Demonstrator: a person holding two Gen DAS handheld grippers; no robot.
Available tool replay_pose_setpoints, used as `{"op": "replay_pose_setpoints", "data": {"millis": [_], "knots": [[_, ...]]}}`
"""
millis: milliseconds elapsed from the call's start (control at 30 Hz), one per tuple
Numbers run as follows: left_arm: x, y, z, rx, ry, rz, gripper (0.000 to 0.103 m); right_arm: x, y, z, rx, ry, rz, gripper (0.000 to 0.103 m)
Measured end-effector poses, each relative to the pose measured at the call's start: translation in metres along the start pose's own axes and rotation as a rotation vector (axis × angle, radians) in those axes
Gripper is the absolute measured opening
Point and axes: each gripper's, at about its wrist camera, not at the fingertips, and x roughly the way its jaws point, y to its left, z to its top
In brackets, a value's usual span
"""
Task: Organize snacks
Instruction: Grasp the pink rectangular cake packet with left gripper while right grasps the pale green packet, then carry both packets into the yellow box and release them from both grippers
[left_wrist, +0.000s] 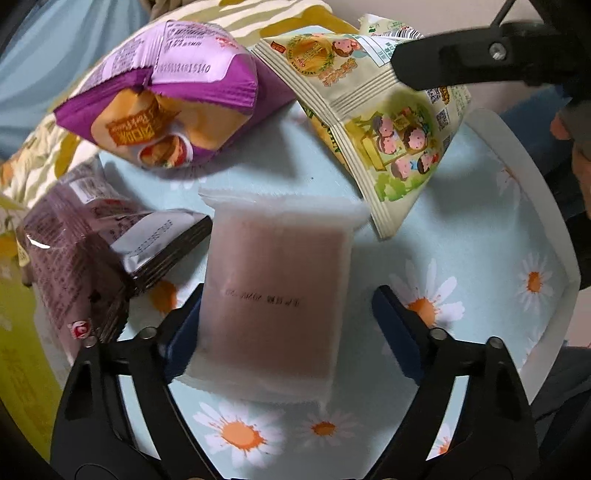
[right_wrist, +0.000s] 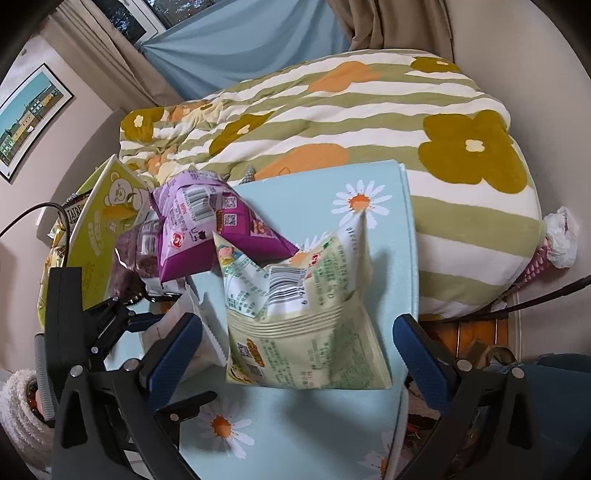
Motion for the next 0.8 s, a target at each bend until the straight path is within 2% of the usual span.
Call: {"op": "replay_pose_setpoints", "data": {"millis": [33,100,367,567,633,667,700,733,800], "knots": [[-0.002,0.000,-0.006,-0.008,-0.005,-0.003,0.077,0.002,0.001,0.000,-0.005,0.005,-0.002,0.103],[-0.006,0.000,-0.009,-0.017,-0.014,0.000,0.062,0.006,0.004,-0.001,-0.012,0.011,-0.005,0.103],[-0.010,0.001,-0.015,-0.058,-0.021,0.021,0.061,0.019,0.014,-0.004,-0.070,0.025,-0.029,0.103],[-0.017,-0.012,-0.031,-0.103,-0.022,0.018,0.061,0.020,0.019,-0.005,-0.100,0.024,-0.042,0.103],[-0.021,-0.015,-0.038,-0.117,-0.029,0.026,0.061,0.022,0.022,-0.006,-0.130,0.027,-0.063,0.098],[-0.023,-0.017,-0.041,-0.125,-0.033,0.028,0.061,0.023,0.023,-0.007,-0.143,0.031,-0.072,0.088],[-0.024,-0.019,-0.045,-0.133,-0.035,0.027,0.061,0.025,0.026,-0.008,-0.166,0.040,-0.088,0.083],[-0.026,-0.019,-0.047,-0.143,-0.038,0.026,0.061,0.025,0.027,-0.010,-0.183,0.039,-0.099,0.081],[-0.030,-0.020,-0.052,-0.163,-0.045,0.028,0.061,0.023,0.031,-0.012,-0.209,0.034,-0.109,0.070]]}}
